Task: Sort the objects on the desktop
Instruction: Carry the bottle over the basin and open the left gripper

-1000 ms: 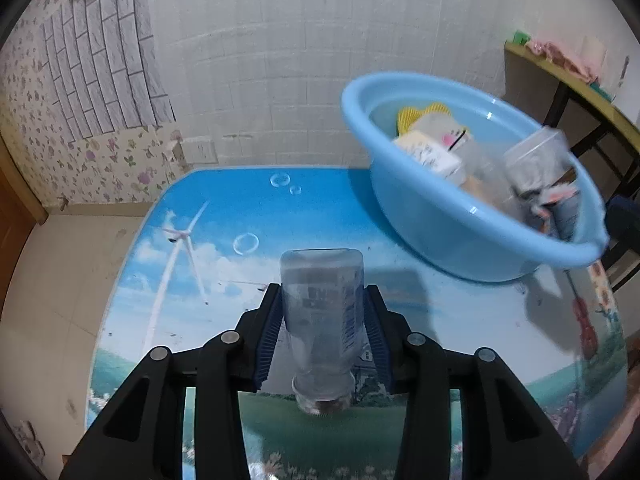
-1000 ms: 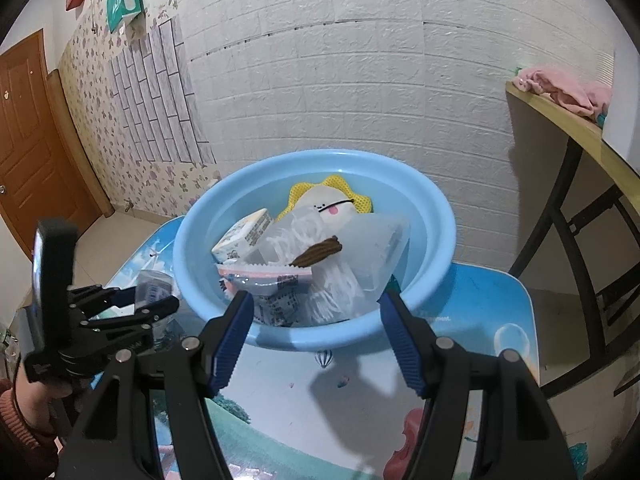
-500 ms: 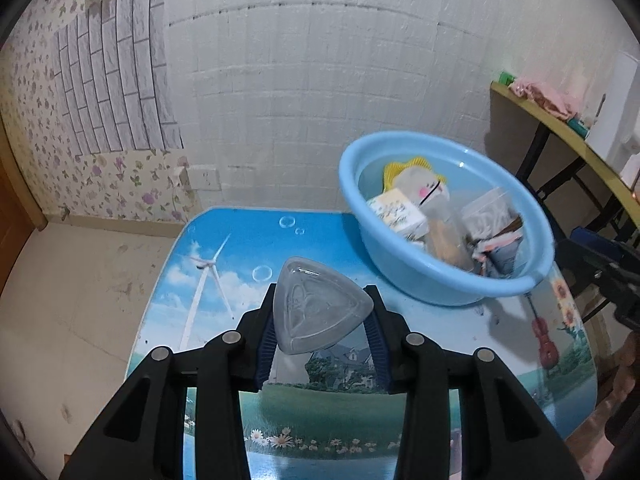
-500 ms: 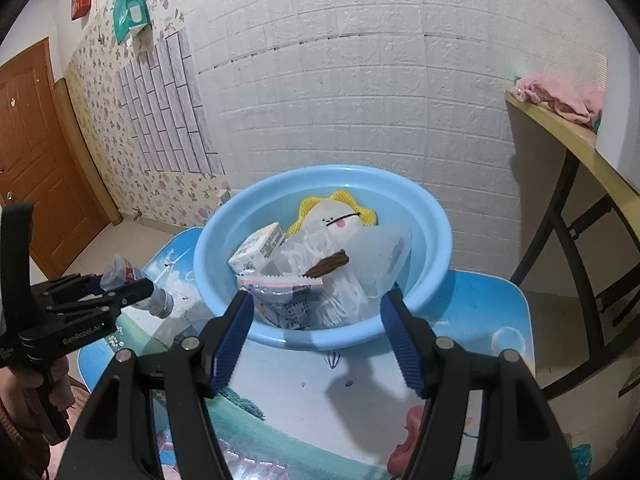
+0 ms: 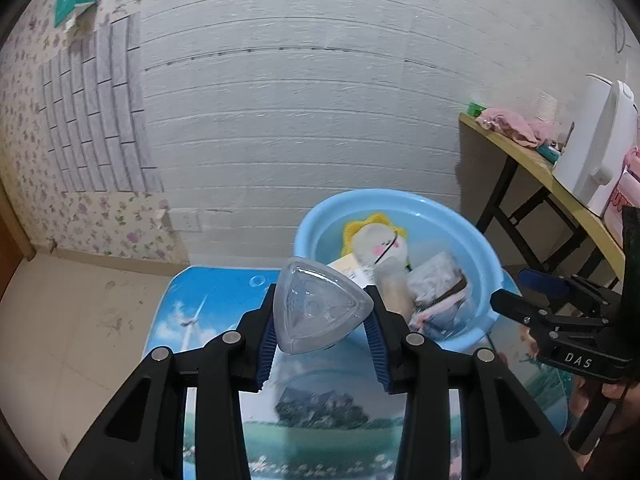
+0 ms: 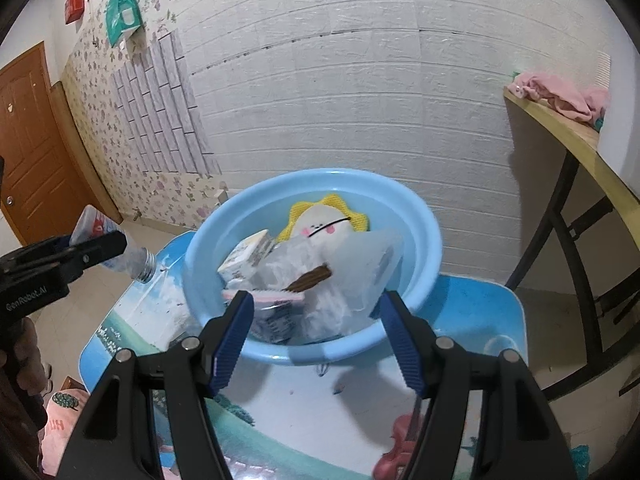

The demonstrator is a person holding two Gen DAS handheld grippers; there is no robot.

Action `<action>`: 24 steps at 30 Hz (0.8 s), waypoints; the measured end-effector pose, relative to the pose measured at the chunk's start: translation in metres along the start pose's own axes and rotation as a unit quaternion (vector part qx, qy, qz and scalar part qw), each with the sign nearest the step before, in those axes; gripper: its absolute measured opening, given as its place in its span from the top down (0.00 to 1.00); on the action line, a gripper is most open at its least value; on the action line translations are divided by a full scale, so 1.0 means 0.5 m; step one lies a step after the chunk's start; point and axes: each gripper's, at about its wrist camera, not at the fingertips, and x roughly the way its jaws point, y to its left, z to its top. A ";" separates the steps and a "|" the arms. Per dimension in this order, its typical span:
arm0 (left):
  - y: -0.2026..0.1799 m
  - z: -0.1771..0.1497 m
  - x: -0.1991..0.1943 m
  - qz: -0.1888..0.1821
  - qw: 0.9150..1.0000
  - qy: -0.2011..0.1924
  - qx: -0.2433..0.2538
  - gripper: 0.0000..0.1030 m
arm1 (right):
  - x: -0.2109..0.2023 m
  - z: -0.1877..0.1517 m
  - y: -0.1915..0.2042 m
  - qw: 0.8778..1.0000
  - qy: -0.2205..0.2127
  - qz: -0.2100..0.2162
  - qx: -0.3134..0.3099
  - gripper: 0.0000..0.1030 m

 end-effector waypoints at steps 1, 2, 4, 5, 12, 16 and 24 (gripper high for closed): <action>-0.005 0.006 0.006 -0.003 1.000 0.001 0.002 0.62 | 0.001 0.003 -0.005 1.000 0.001 -0.002 0.001 0.36; -0.013 0.011 0.014 -0.007 1.000 0.003 0.005 0.62 | 0.004 0.006 -0.012 1.000 0.001 -0.004 0.003 0.36; -0.028 0.023 0.031 -0.015 1.000 0.006 0.012 0.62 | 0.009 0.011 -0.023 1.000 0.004 -0.008 0.006 0.36; -0.036 0.030 0.041 -0.018 1.000 0.008 0.017 0.62 | 0.013 0.014 -0.029 1.000 0.007 -0.010 0.007 0.36; -0.087 0.068 0.117 -0.040 0.998 0.030 0.045 0.62 | 0.033 0.023 -0.044 1.000 0.019 -0.020 0.001 0.36; -0.102 0.079 0.151 -0.047 0.996 0.041 0.060 0.62 | 0.048 0.034 -0.053 0.999 0.024 -0.022 0.000 0.36; -0.103 0.088 0.195 -0.045 0.995 0.064 0.067 0.62 | 0.074 0.052 -0.064 0.999 0.027 -0.019 0.004 0.36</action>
